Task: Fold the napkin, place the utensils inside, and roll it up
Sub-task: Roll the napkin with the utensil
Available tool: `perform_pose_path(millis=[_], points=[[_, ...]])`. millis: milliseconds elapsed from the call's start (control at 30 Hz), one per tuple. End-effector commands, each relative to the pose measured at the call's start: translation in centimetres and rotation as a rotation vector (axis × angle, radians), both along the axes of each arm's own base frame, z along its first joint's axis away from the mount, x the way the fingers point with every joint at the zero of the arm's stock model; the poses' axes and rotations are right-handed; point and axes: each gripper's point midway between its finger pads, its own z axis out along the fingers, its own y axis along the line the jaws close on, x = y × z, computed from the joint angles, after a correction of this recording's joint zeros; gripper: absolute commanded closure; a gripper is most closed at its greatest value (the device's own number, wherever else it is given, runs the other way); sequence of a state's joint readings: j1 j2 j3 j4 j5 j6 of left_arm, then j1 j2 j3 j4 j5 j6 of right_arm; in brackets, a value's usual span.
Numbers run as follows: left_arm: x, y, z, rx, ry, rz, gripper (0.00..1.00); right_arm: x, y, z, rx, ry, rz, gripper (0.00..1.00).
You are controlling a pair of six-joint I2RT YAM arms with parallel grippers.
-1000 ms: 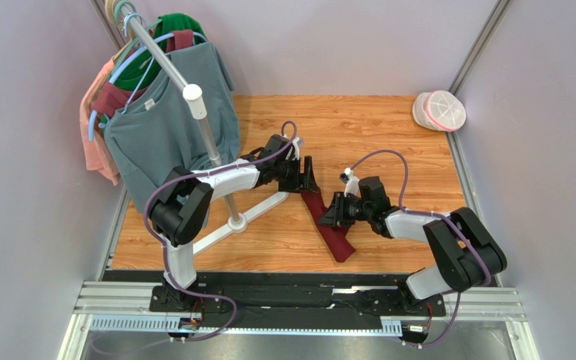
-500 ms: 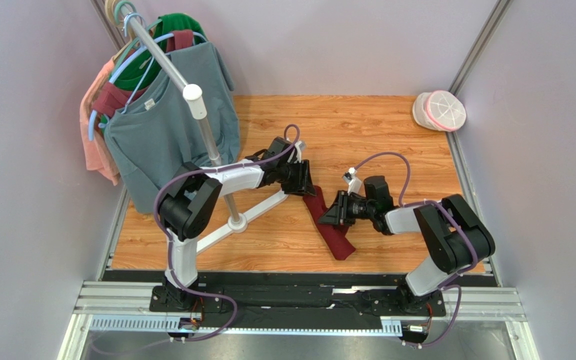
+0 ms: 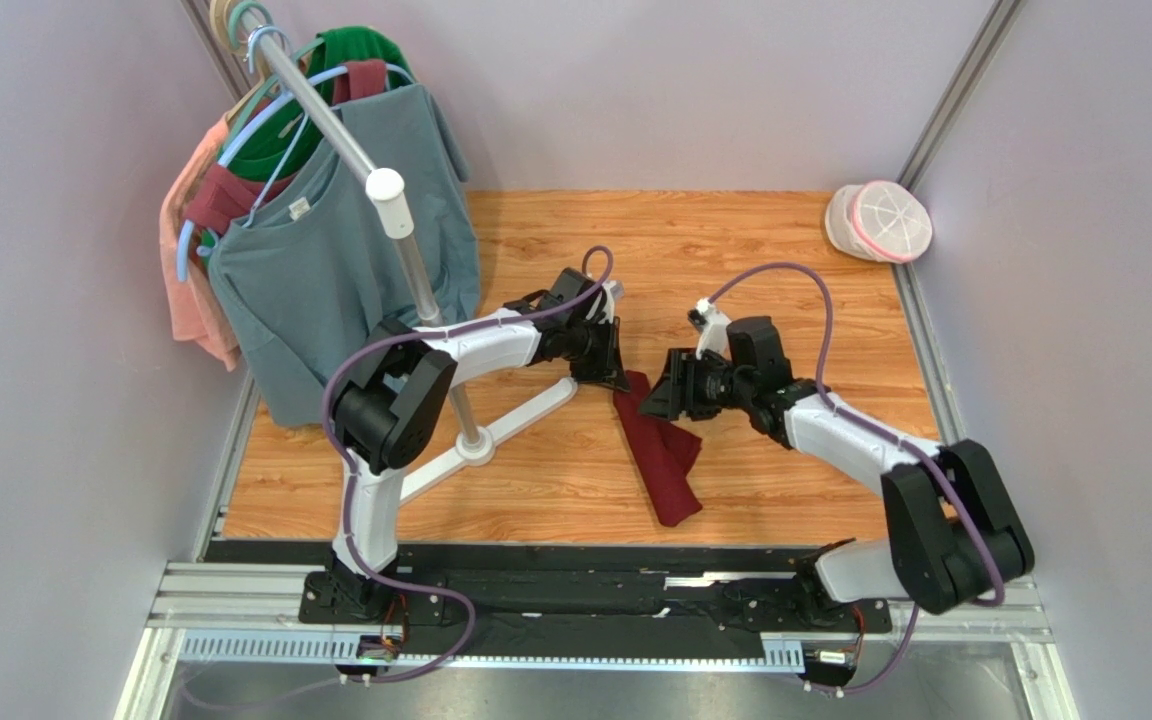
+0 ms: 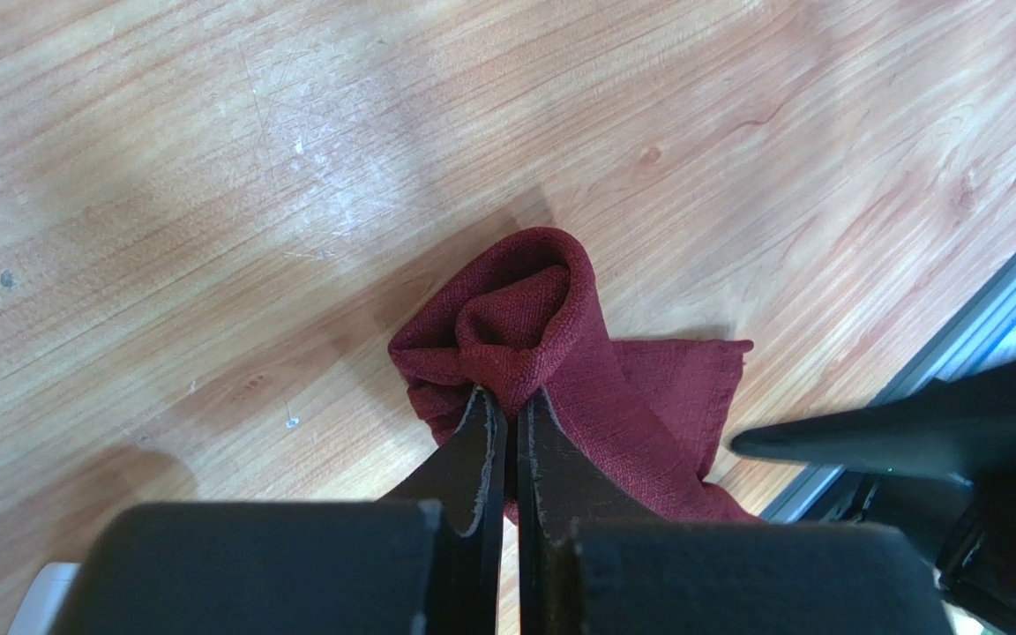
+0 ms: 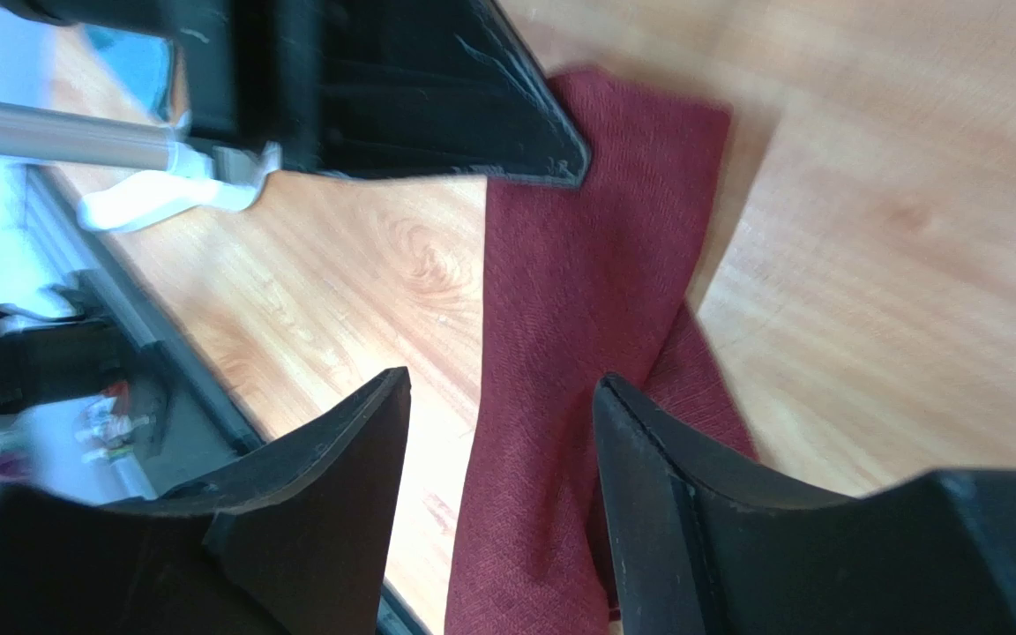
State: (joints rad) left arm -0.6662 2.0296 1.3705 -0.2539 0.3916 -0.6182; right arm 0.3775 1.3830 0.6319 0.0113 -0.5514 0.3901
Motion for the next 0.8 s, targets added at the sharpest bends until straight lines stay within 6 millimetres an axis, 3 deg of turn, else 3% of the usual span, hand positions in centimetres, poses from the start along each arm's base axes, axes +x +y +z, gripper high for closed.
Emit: perform_pose_path(millis=[0, 67, 100, 133, 500, 767], points=[[0.3, -0.5, 0.8, -0.002, -0.013, -0.021, 1.0, -0.3, 0.2, 1.8, -0.232, -0.133, 0.005, 0.43], [0.4, -0.5, 0.8, -0.002, -0.01, -0.02, 1.0, 0.2, 0.6, 2.6, -0.292, -0.186, -0.032, 0.43], [0.3, -0.6, 0.7, 0.0, -0.007, -0.021, 1.0, -0.9, 1.6, 2.5, -0.322, -0.191, -0.004, 0.43], [0.4, -0.6, 0.7, -0.001, -0.006, -0.018, 1.0, -0.3, 1.3, 2.8, -0.369, -0.223, -0.048, 0.43], [0.5, -0.6, 0.8, 0.002, -0.005, -0.015, 1.0, -2.3, 2.6, -2.2, -0.682, -0.227, -0.022, 0.44], [0.5, -0.8, 0.9, -0.004, -0.004, -0.015, 1.0, -2.4, 1.6, -2.9, -0.857, -0.303, -0.096, 0.44]])
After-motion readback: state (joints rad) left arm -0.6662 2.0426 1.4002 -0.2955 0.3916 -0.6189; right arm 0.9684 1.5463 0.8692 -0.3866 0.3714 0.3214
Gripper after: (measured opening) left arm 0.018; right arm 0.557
